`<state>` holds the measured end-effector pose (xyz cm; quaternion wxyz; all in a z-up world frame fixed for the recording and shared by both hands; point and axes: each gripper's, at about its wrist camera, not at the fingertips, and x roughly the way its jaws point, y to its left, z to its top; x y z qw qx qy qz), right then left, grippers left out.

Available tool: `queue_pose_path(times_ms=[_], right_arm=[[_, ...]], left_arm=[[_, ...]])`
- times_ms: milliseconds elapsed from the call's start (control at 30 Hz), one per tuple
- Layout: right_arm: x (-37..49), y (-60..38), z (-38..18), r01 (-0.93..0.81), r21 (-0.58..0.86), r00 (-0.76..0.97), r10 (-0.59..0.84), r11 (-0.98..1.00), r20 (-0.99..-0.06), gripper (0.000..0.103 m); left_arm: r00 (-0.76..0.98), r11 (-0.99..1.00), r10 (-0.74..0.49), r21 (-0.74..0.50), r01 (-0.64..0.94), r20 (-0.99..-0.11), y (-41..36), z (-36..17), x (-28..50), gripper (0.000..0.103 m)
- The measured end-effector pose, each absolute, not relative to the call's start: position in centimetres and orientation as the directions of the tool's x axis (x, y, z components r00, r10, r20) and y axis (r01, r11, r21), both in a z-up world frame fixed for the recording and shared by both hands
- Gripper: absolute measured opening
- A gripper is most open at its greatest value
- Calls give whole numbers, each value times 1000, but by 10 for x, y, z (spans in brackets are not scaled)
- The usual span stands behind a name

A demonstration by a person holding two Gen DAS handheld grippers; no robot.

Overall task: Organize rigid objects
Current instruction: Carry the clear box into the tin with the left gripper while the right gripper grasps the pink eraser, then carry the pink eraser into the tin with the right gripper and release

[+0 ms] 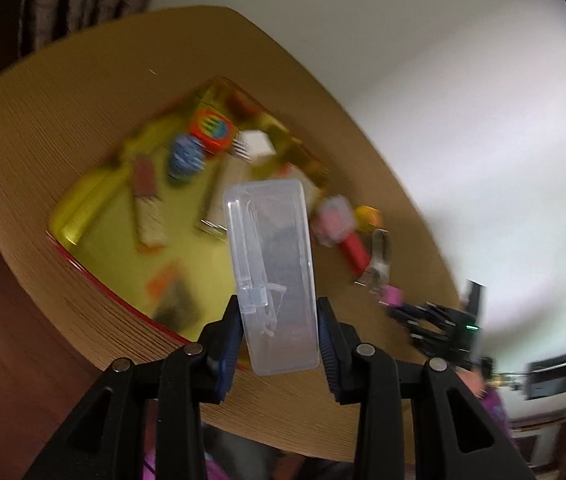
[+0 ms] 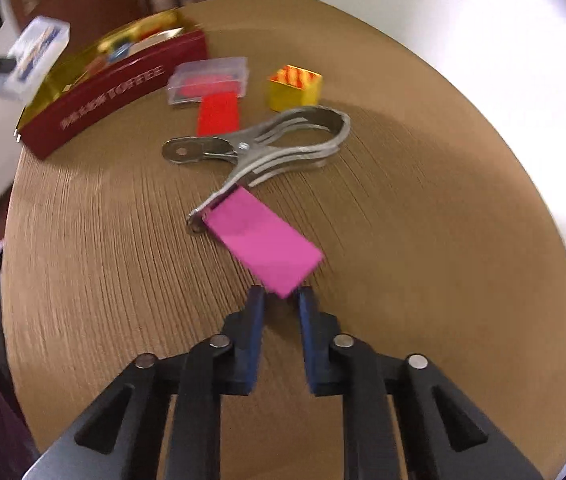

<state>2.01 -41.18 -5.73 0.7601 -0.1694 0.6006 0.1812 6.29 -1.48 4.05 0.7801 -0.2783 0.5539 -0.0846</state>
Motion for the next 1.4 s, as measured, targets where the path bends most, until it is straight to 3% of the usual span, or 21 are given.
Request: queue_pose_path(times_ms=[233, 333, 400, 467, 667, 733, 800, 867, 1000, 1167, 1300, 1400], right_arm=[[24, -413, -63, -443, -15, 210, 88, 896, -974, 12], [20, -403, -53, -525, -75, 251, 70, 848, -965, 29], [25, -393, -50, -567, -95, 263, 70, 818, -962, 59], [32, -380, -53, -635, -74, 217, 86, 769, -972, 65], [55, -353, -67, -775, -165, 211, 3, 610, -977, 64], [64, -348, -75, -803, -128, 152, -7, 582, -988, 53], [68, -350, -80, -808, -100, 104, -27, 580, -994, 35], [70, -346, -80, -804, -86, 78, -40, 588, -996, 27], [56, -343, -76, -747, -94, 88, -43, 659, -995, 27], [23, -372, -58, -561, -17, 89, 41, 828, -995, 27], [-2, -382, -30, -411, 145, 120, 211, 900, -970, 27], [-7, -359, -2, -391, 231, 160, 313, 891, -936, 27]], left_arm=[[375, 866, -384, -471, -172, -844, 6, 30, 88, 33], [363, 855, -409, -491, -171, -838, 7, 21, 97, 33], [352, 846, -423, -503, -178, -835, 9, 16, 99, 33], [354, 842, -433, -512, -170, -829, 5, 15, 96, 33], [382, 801, -473, -568, -189, -794, 6, 24, 78, 35], [386, 788, -487, -585, -191, -783, 5, 25, 69, 35], [388, 792, -483, -581, -189, -785, 3, 26, 60, 35], [405, 791, -476, -581, -190, -781, 4, 31, 51, 35], [471, 799, -435, -570, -191, -767, 10, 42, 35, 35], [544, 862, -294, -464, -205, -786, 15, 47, 17, 36], [559, 878, -236, -421, -228, -795, 24, 43, 6, 37], [568, 887, -201, -394, -241, -798, 30, 37, 1, 38]])
